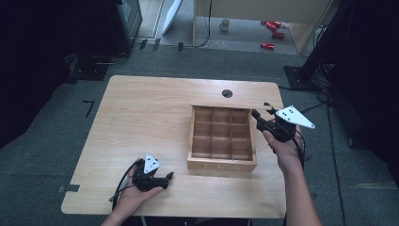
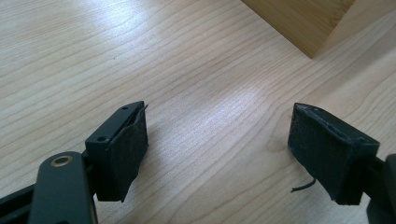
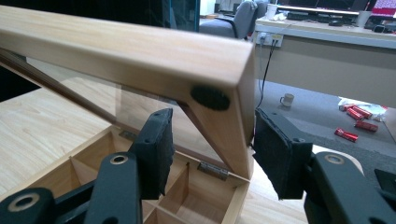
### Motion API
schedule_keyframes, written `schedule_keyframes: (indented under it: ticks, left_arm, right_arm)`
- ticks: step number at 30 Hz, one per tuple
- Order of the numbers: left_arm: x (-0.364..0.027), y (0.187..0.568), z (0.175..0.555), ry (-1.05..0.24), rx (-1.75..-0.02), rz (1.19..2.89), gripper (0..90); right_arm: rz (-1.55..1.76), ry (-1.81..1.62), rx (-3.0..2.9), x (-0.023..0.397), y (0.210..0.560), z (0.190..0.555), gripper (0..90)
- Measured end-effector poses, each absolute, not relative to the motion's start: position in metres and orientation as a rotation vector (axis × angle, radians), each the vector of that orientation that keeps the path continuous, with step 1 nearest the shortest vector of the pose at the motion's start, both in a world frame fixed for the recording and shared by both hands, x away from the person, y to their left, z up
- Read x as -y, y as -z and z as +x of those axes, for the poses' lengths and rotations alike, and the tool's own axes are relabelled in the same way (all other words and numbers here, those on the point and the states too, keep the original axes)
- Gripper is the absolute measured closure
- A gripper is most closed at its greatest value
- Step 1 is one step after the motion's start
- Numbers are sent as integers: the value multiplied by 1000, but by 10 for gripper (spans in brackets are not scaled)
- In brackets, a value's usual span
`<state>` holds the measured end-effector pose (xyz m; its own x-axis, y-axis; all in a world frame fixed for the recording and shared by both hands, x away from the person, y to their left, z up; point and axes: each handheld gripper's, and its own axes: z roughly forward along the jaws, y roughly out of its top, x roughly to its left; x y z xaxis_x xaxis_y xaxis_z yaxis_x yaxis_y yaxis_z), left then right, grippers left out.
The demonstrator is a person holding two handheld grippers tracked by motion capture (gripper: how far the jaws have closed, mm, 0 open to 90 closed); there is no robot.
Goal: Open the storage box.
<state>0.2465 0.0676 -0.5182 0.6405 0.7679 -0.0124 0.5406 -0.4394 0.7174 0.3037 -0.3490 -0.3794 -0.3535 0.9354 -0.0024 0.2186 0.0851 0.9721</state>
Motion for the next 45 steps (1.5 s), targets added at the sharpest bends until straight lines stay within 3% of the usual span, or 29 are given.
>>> schedule_keyframes:
  ticks: [11,15,45]
  left_arm:
    - [-68,518,247,-408,-1017,2150,206]
    - [-68,518,247,-402,-1018,2146,206]
    - [-69,518,248,-381,-1026,2125,207]
  right_arm:
    - [1104,-1339,-1682,357,367,334,523]
    - [1116,-1305,-1624,359,358,348,655]
    - [1341,-1296,-1595,358,342,429,665]
